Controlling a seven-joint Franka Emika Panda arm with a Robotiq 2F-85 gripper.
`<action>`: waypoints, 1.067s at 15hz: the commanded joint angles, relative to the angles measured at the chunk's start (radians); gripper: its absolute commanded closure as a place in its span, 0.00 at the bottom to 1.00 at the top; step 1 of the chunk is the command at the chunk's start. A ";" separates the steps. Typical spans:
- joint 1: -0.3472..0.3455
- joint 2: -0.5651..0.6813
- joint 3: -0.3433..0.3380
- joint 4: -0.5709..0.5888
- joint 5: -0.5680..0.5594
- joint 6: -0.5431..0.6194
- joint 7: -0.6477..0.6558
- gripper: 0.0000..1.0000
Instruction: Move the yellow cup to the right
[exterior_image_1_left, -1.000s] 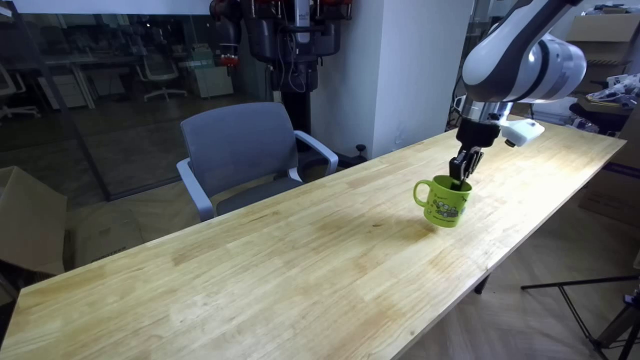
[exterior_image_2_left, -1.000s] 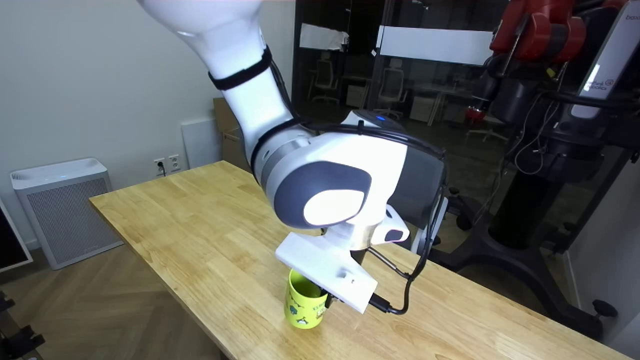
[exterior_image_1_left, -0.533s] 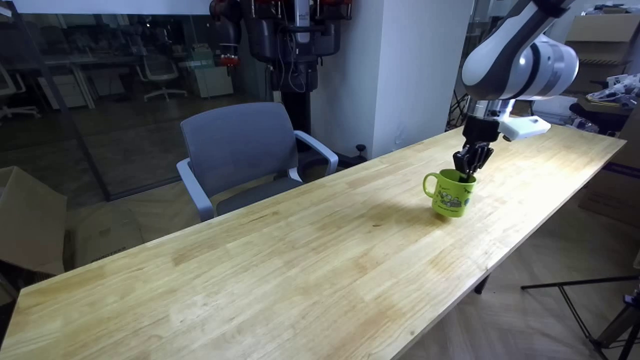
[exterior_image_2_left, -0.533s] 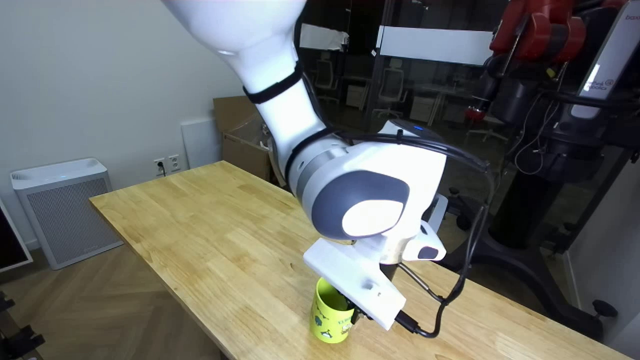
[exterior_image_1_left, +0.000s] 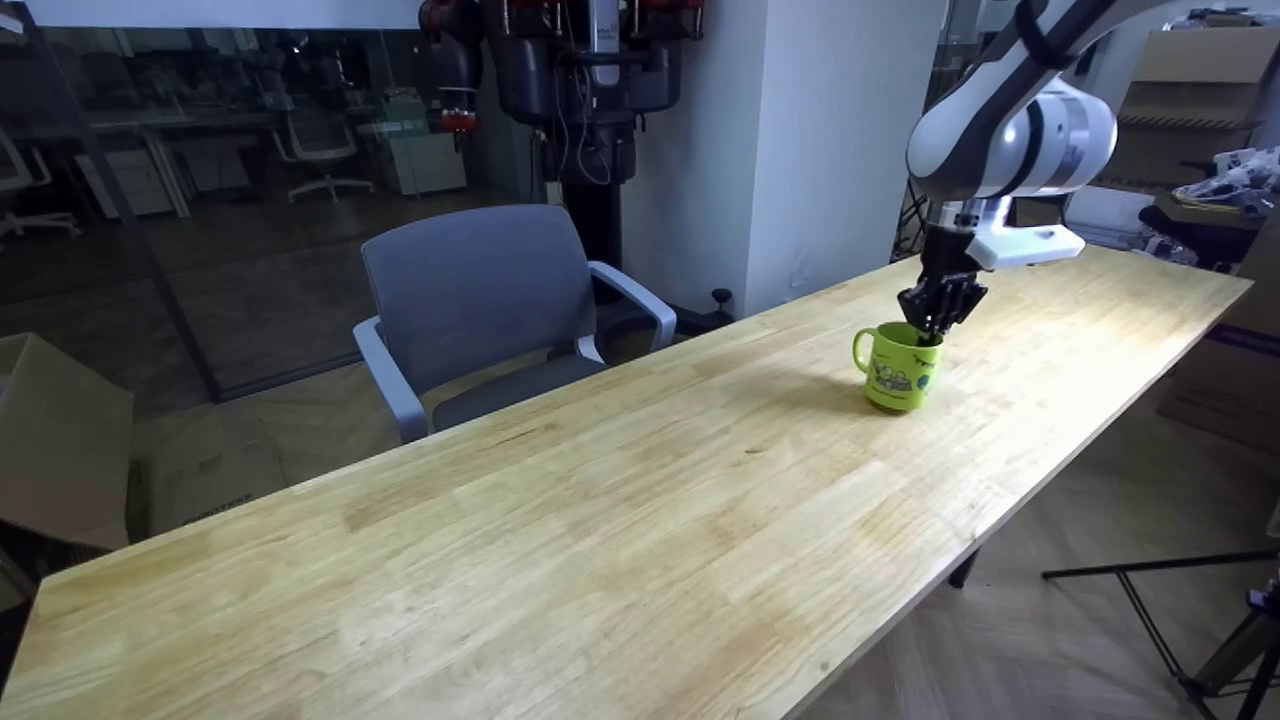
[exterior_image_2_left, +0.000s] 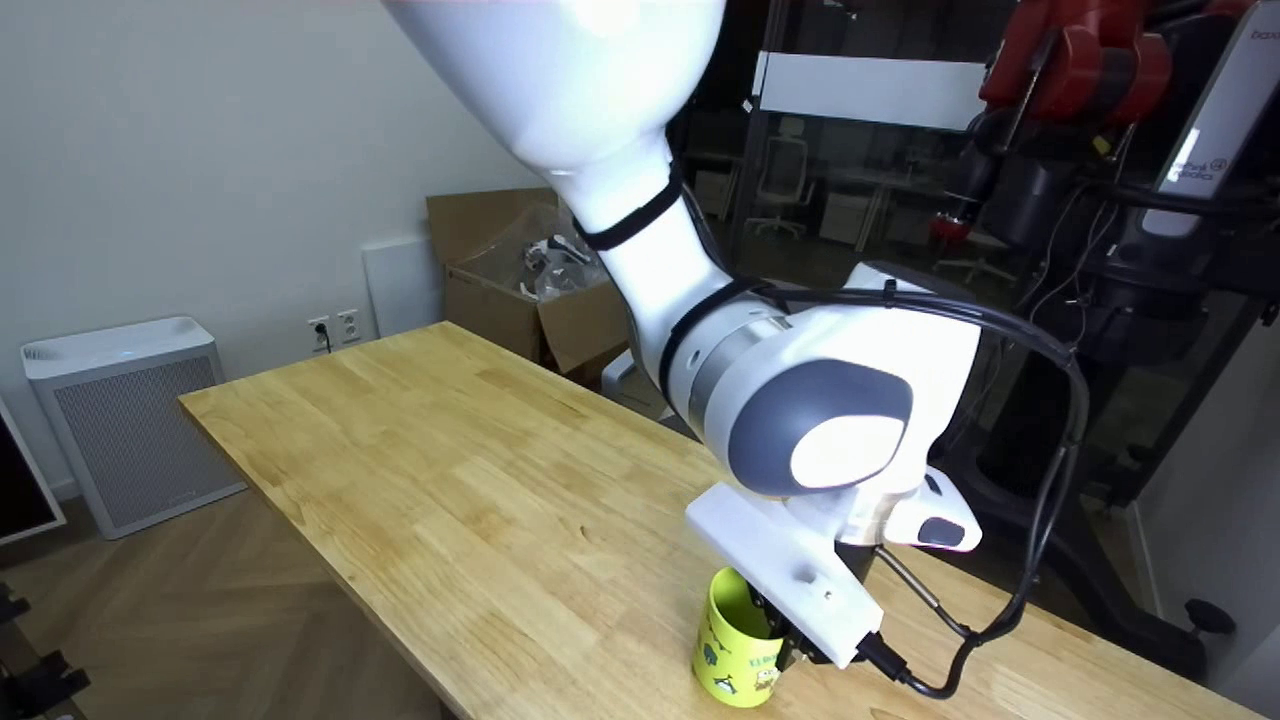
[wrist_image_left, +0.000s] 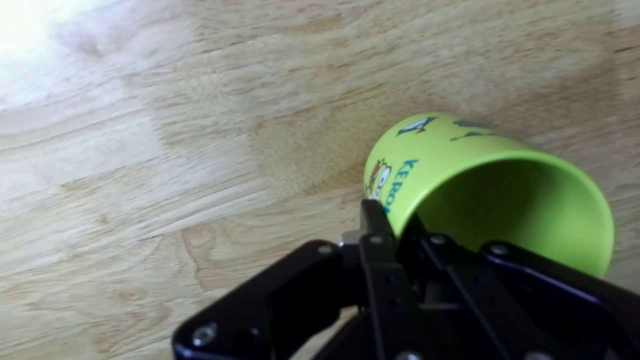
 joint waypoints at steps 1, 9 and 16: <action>0.011 0.063 -0.009 0.126 0.010 -0.038 0.083 0.98; 0.016 0.127 -0.012 0.240 0.005 -0.101 0.135 0.98; 0.010 0.144 -0.007 0.289 0.010 -0.160 0.137 0.65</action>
